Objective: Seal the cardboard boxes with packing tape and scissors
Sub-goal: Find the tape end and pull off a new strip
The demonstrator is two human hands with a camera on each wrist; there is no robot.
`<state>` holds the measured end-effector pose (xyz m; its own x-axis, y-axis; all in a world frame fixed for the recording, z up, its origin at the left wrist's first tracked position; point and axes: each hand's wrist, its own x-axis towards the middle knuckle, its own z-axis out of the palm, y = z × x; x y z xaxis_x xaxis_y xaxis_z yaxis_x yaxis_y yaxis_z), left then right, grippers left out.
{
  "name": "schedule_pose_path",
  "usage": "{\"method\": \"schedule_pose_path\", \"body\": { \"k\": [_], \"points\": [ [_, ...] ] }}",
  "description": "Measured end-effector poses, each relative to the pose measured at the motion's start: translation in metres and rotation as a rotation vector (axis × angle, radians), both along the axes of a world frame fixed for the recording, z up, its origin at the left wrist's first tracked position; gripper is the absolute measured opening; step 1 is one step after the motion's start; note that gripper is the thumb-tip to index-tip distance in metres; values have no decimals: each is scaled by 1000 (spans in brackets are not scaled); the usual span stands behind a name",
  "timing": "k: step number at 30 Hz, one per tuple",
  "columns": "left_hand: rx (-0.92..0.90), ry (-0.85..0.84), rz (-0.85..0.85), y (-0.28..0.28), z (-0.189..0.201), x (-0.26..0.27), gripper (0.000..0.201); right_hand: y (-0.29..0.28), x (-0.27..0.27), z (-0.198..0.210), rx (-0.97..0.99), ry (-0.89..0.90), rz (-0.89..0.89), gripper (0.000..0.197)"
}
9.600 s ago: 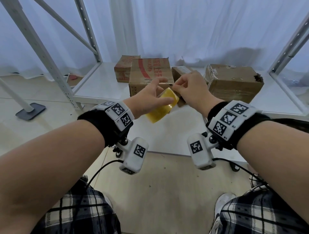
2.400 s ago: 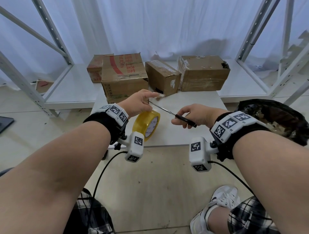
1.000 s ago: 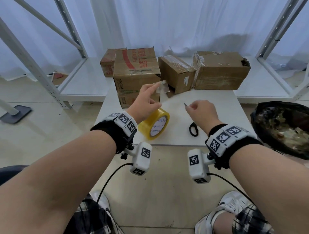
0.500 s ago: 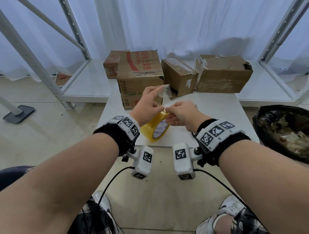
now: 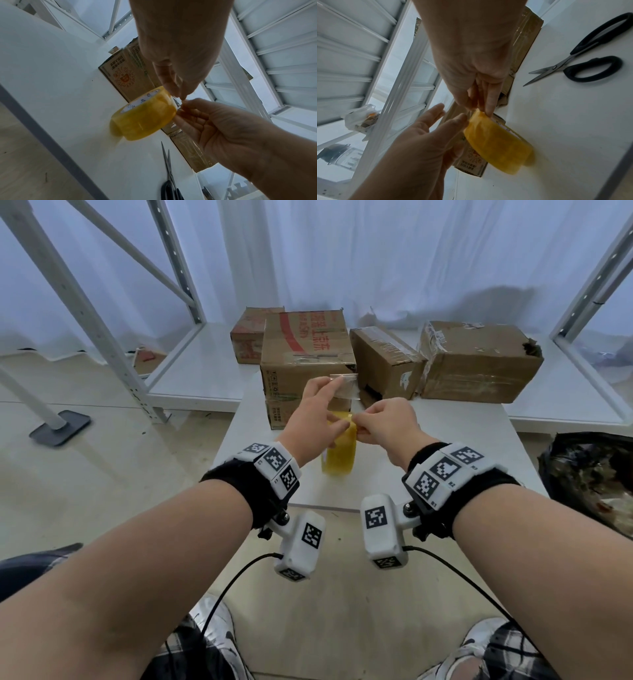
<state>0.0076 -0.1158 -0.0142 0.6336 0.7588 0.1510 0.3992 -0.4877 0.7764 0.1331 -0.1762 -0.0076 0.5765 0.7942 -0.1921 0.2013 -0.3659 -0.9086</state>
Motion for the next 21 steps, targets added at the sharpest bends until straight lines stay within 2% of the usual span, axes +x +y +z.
{"method": "schedule_pose_path", "body": {
  "k": [3, 7, 11, 16, 21],
  "points": [
    [8, 4, 3, 4, -2, -3, 69, 0, 0, 0, -23, 92, 7, 11],
    [111, 92, 22, 8, -3, -10, 71, 5, 1, -5, -57, 135, -23, 15],
    [155, 131, 22, 13, -4, -19, 67, 3, 2, -5, -10, 189, 3, 10],
    [109, 67, -51, 13, -2, -18, 62, 6, -6, 2, 16, 80, 159, 19],
    [98, 42, -45, 12, -4, -20, 60, 12, -12, -2, 4, 66, 117, 15]
  ]
}}
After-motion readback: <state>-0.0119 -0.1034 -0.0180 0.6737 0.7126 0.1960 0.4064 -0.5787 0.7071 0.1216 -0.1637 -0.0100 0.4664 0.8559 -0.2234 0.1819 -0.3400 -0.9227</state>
